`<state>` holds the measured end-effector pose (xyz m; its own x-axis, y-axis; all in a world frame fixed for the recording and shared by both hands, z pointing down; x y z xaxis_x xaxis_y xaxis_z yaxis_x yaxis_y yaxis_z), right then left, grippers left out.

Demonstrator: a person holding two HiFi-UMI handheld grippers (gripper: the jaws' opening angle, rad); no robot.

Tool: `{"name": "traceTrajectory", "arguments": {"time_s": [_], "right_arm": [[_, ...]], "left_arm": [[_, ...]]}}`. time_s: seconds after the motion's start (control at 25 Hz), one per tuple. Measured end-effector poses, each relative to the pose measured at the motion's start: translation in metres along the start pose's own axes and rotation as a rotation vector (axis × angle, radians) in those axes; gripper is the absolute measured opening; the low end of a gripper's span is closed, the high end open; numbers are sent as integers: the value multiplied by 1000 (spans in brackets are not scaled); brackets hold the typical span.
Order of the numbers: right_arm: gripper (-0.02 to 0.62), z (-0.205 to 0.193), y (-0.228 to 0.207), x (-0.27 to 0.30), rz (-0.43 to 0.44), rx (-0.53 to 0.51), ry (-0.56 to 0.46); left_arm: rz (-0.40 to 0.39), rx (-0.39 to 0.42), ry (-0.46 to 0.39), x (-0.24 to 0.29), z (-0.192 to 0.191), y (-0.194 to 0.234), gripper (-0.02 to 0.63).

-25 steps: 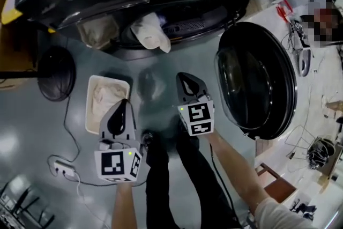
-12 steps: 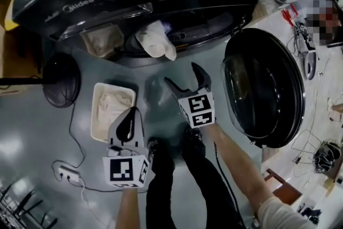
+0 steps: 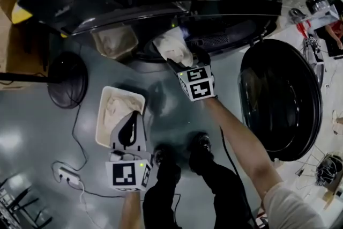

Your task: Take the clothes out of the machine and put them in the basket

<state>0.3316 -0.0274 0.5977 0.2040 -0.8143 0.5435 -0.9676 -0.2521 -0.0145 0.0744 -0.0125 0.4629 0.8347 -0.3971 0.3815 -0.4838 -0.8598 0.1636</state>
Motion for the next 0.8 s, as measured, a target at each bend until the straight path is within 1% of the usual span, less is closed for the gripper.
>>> {"name": "traceTrajectory", "arguments": {"time_s": [0.16, 0.28, 0.52, 0.64, 0.68, 0.72, 0.76, 0.8], "right_arm": [[430, 6, -12, 31, -25, -3, -8], [430, 11, -13, 49, -6, -36, -2], [428, 1, -16, 77, 24, -28, 47], [421, -2, -16, 80, 44, -18, 44], [391, -2, -16, 80, 49, -26, 45], [321, -2, -15, 80, 52, -39, 47], [268, -2, -14, 80, 52, -54, 53], [244, -2, -13, 79, 50, -69, 60]], "left_arm": [[12, 4, -12, 8, -8, 11, 18], [14, -3, -16, 14, -15, 18, 19], [15, 8, -37, 27, -23, 27, 18], [16, 0, -40, 28, -24, 30, 18], [18, -3, -41, 28, -24, 31, 19], [20, -6, -43, 28, -24, 32, 18], [22, -9, -44, 27, -24, 33, 18], [24, -12, -46, 26, -23, 33, 18]]}}
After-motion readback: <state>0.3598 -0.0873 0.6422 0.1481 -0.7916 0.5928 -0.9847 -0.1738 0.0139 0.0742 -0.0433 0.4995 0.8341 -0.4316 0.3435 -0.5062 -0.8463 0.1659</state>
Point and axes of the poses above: the fingertips, and each gripper's own axes: x forward along the fingers, y to its left, z out of its top, the point moved 5 cm from there along -x, backward along the fingers, and after that the axes turned 3 degrees about -y, right-handed, at the moved point
